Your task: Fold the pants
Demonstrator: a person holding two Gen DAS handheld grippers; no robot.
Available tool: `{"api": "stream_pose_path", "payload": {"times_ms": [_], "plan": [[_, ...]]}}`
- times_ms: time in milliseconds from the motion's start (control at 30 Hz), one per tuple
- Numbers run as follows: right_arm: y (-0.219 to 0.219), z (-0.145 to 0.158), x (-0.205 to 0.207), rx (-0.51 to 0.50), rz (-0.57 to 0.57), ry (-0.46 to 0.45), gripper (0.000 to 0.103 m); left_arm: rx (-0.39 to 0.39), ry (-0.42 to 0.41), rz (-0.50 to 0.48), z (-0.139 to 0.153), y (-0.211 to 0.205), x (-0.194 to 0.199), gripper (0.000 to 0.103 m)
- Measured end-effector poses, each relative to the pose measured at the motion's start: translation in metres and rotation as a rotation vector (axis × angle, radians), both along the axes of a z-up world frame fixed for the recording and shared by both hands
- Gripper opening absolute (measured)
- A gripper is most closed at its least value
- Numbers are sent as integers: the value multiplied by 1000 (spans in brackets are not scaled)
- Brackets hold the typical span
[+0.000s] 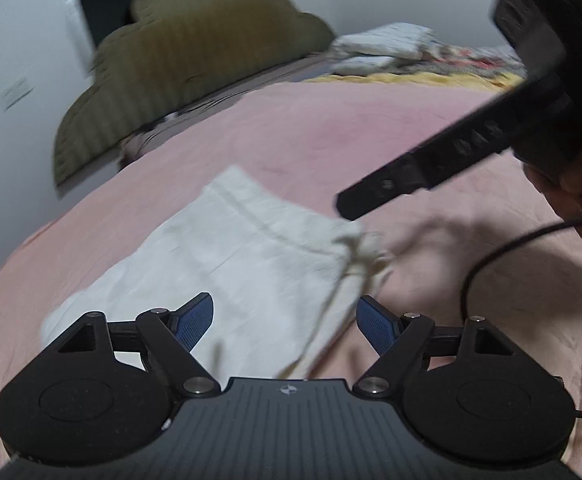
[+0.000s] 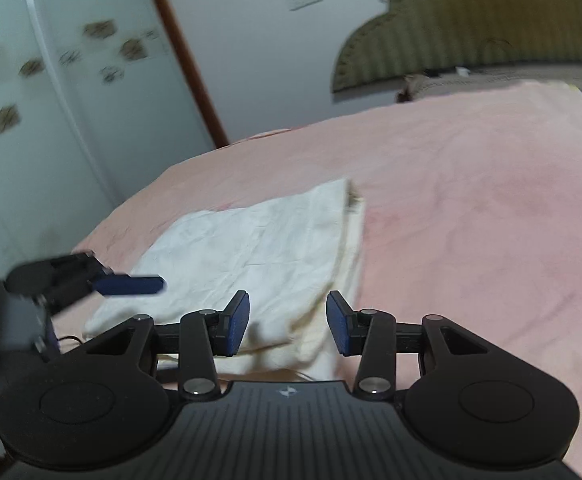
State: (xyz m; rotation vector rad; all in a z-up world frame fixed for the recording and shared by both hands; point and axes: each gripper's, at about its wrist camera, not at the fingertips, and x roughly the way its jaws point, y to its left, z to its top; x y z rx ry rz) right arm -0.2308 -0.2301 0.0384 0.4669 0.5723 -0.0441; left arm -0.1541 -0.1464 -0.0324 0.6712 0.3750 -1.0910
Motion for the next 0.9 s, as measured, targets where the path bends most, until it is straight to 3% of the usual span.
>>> {"api": "stream_pose_path", "payload": {"times_ms": [100, 167, 333, 433, 467, 500, 567, 600, 633, 667, 700, 767, 900], "plan": [[-13, -14, -6, 151, -21, 19, 43, 13, -102, -61, -11, -19, -14, 75], [-17, -21, -10, 267, -14, -22, 43, 14, -146, -64, -15, -28, -16, 69], [-26, -31, -8, 322, -77, -16, 43, -3, -52, -55, -13, -34, -2, 56], [-29, -41, -1, 392, -67, 8, 43, 0, -29, -57, -12, -39, 2, 37], [-27, -42, 1, 404, -55, 4, 43, -1, 7, -63, -12, -40, 3, 27], [-25, -41, 2, 412, -40, -9, 43, -1, 44, -69, -12, -41, 6, 23], [-22, -36, 5, 412, -20, -25, 43, 2, 42, -66, -13, -40, 4, 24], [-22, -35, 7, 400, -16, -25, 44, 0, 20, -70, -13, -40, 2, 34], [-23, -34, 11, 383, -16, -18, 44, -10, 2, -68, -11, -37, -1, 36], [-25, -35, 13, 366, -27, -7, 43, -26, -8, -58, -10, -35, -3, 47], [-28, -38, 15, 345, -58, 19, 43, -38, -15, -46, -9, -33, -4, 66], [-31, -47, 11, 377, -82, 34, 43, -55, -45, -41, -8, -27, -8, 80], [-31, -47, 8, 477, -33, -23, 43, -18, -84, -74, -15, -32, -13, 80]]}}
